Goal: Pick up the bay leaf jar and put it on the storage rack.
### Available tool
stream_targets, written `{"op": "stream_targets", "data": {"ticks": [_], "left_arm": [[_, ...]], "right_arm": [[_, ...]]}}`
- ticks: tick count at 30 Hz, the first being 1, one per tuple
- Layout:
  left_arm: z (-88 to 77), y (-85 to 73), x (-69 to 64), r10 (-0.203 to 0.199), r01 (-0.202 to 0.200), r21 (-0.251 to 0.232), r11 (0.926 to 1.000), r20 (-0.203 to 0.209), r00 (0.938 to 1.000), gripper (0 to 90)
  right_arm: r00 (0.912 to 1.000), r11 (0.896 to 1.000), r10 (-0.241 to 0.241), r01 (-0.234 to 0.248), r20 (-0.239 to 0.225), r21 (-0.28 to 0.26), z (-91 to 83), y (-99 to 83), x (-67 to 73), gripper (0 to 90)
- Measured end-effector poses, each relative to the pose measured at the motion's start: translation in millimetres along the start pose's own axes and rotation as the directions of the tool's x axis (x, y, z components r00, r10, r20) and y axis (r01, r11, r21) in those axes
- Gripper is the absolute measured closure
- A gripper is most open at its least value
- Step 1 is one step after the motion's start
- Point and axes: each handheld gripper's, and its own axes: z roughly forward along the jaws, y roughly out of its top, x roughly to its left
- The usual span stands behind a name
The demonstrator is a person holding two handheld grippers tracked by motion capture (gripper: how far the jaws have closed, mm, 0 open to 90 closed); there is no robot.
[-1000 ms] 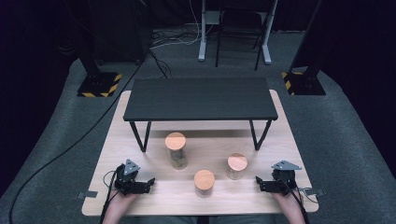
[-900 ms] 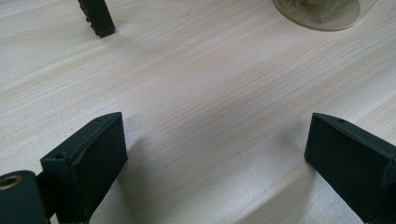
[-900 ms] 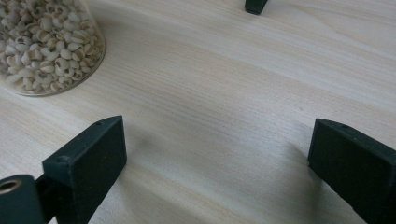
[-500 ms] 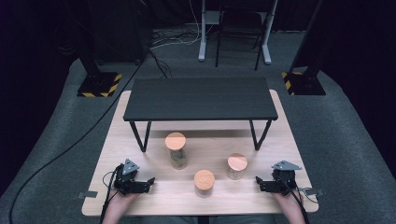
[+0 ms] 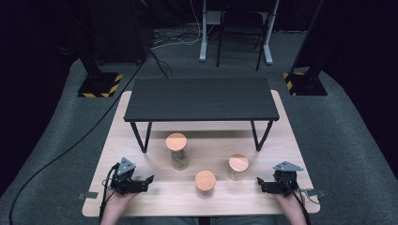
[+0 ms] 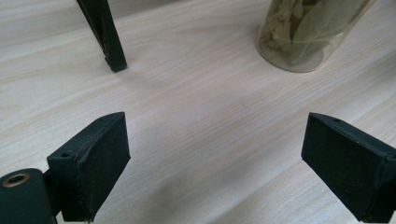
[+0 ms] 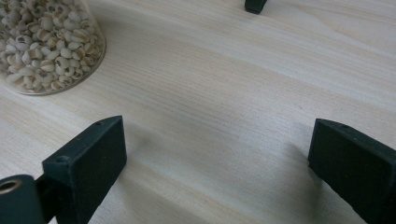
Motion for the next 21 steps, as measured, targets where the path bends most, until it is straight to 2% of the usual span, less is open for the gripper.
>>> {"op": "stream_targets", "data": {"ticks": [21], "left_arm": [[-29.6,36.3,-22.4,0.057,-0.054,-0.091,0.9944,0.026,0.9980,7.6]], "right_arm": [[1.0000,1.000,-0.001,0.001,0.000,0.000,0.1,0.0,0.0,3.4]]}}
